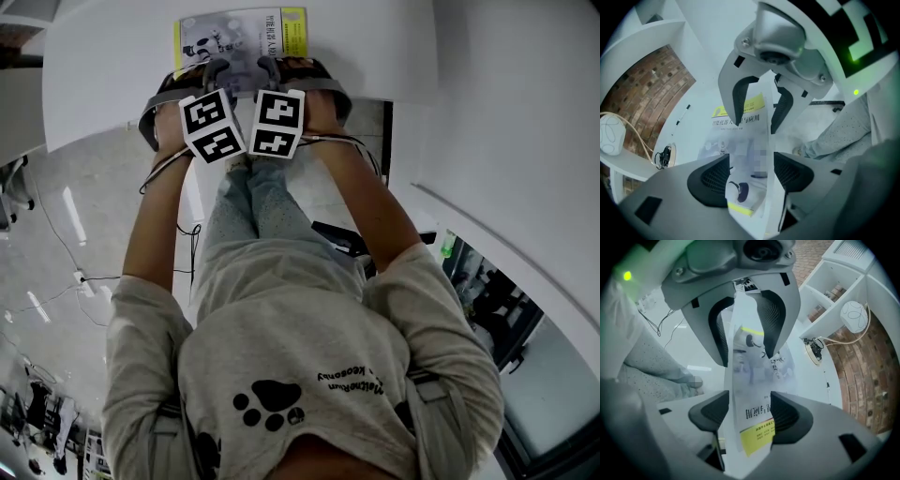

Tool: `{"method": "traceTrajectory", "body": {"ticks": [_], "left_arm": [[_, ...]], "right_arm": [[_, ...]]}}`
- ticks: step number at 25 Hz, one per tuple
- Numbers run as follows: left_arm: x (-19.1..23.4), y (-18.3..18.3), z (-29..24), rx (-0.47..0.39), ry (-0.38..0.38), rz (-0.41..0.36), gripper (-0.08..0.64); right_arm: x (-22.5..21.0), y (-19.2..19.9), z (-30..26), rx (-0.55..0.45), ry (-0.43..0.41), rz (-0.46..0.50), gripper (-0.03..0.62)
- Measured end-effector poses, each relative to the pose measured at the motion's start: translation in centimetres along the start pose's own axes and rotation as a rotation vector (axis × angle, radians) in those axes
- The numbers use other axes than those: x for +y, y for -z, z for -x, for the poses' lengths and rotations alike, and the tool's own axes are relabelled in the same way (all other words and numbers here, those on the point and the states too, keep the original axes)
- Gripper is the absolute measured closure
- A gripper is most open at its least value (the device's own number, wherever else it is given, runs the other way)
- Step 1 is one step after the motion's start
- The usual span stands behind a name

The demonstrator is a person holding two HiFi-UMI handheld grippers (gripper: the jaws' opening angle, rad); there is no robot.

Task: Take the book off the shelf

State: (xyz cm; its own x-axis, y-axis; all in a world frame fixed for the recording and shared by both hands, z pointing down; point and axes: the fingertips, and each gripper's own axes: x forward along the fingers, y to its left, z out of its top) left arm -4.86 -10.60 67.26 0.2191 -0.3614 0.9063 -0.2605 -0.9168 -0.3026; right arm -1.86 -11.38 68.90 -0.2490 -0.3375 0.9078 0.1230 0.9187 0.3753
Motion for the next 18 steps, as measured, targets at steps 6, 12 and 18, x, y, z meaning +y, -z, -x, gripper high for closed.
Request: {"method": "traceTrajectory", "body": {"ticks": [6, 12, 18], "left_arm": [[0.2, -0.4, 1.6, -0.115, -0.047, 0.165, 0.341], [1.3, -1.2, 3.8, -0.226, -0.133, 0.357, 0.519], [2.4, -2.4, 6.8, -0.342, -0.216, 0.499, 0.551]], "right_arm": [[0.4, -0.3, 1.2, -0.023, 0.031, -0.042, 0.324], [0.1, -0.4, 3.0, -0.047, 0.076, -0.104, 0.324], [-1.7, -1.4, 5.9, -0.102, 0.168, -0.165, 0.324]]}}
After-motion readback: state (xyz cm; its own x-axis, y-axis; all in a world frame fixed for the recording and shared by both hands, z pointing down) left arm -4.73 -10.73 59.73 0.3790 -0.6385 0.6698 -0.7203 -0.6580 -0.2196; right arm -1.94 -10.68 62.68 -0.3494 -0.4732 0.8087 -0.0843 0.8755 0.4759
